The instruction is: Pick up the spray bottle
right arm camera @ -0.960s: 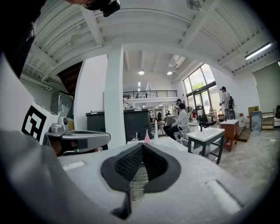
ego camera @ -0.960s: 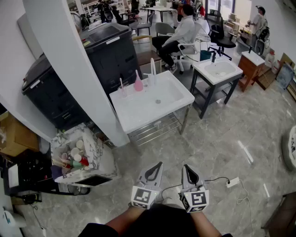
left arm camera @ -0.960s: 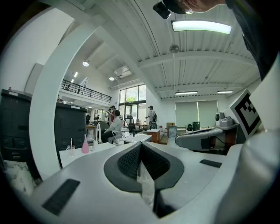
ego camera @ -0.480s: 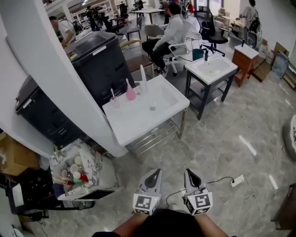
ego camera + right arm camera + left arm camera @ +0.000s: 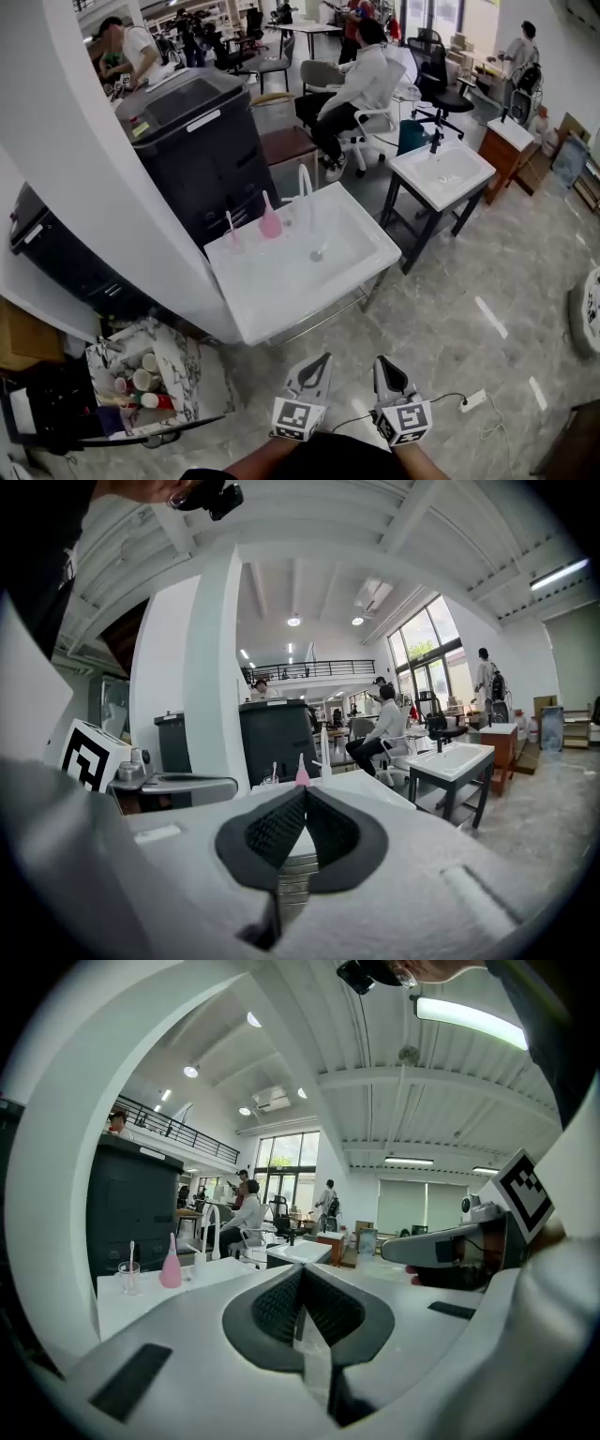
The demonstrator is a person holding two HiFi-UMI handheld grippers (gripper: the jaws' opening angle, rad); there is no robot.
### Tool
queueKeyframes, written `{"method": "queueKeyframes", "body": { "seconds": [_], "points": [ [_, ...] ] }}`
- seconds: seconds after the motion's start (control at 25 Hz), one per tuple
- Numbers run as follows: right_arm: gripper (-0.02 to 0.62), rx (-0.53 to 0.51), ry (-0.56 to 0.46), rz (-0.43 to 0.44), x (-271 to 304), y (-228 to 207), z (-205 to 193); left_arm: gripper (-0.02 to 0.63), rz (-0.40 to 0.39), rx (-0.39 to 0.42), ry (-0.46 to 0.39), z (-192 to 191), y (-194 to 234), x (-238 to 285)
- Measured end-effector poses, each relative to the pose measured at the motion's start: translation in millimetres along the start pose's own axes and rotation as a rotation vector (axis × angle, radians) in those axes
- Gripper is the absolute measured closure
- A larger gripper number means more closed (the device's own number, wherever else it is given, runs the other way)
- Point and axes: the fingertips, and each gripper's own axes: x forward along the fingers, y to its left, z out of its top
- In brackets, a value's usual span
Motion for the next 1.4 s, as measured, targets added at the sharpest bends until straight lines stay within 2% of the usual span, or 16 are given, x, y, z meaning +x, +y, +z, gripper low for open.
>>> {"method": "queueKeyframes", "body": {
  "seconds": [0.32, 0.4, 0.56, 0.84, 1.16, 1.4],
  "points": [
    [0.597, -0.021, 0.071, -0.003, 151, 3, 31, 0.589, 0.020, -0.031, -0.003, 22, 137, 59],
    [0.597, -0.018, 0.065, -0.026, 178, 1, 36, 0.589, 0.011, -0.046, -0.021, 22, 168, 69],
    [0.597, 0.012, 0.067, -0.058, 222, -7, 43, 0.589, 0.020, -0.021, -0.017, 19, 221, 99],
    [0.597, 0.005, 0.090, -0.073, 259, -23, 42, 0.589, 0.088, -0.063, -0.006, 16, 276, 135],
    [0.597, -0.008, 0.073, 0.012, 340, -45, 56, 0.589, 0.214, -0.129, 0.032, 9, 345, 183],
    [0.597, -0.012, 0.071, 0.057, 406, -90, 76, 0.589, 0.299, -0.153, 0.065, 5, 389, 232]
  ]
}}
